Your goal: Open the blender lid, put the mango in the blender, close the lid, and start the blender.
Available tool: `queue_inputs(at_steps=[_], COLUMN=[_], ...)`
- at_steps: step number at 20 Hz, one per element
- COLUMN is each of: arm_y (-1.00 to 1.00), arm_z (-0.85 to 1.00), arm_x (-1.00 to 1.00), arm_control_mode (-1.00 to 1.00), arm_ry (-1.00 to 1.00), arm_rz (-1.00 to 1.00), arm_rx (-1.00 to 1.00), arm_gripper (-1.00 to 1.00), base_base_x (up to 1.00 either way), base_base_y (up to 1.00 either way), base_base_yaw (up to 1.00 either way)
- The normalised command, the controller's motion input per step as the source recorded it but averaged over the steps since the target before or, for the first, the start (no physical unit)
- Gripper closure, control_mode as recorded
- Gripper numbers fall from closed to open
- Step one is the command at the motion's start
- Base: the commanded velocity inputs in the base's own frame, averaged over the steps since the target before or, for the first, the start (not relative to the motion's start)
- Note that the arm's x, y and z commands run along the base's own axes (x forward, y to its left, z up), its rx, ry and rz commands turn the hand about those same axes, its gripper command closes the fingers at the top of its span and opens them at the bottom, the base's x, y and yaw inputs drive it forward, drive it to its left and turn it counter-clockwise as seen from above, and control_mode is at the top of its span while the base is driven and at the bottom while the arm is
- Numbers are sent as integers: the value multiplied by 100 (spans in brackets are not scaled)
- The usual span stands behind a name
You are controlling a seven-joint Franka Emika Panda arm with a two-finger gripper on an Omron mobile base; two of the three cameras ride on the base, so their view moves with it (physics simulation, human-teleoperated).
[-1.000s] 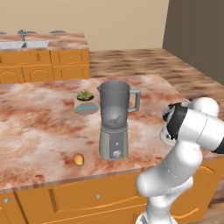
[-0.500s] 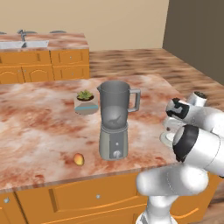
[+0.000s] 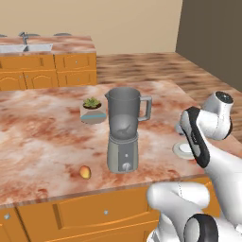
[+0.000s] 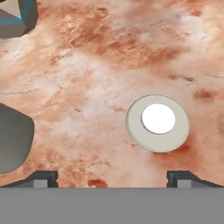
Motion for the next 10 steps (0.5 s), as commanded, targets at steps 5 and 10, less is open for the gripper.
queue_inputs(at_steps=[5, 10], arm_y=[31, 32], arm_z=[21, 59], arm_x=[-21, -90], arm_control_mode=[-100, -100], arm_ry=[1, -17], arm_rz=[0, -4], arm_rx=[-7, -2], arm_gripper=[-100, -100], base_base_x=[0, 0], base_base_y=[0, 0], base_base_yaw=[0, 0])
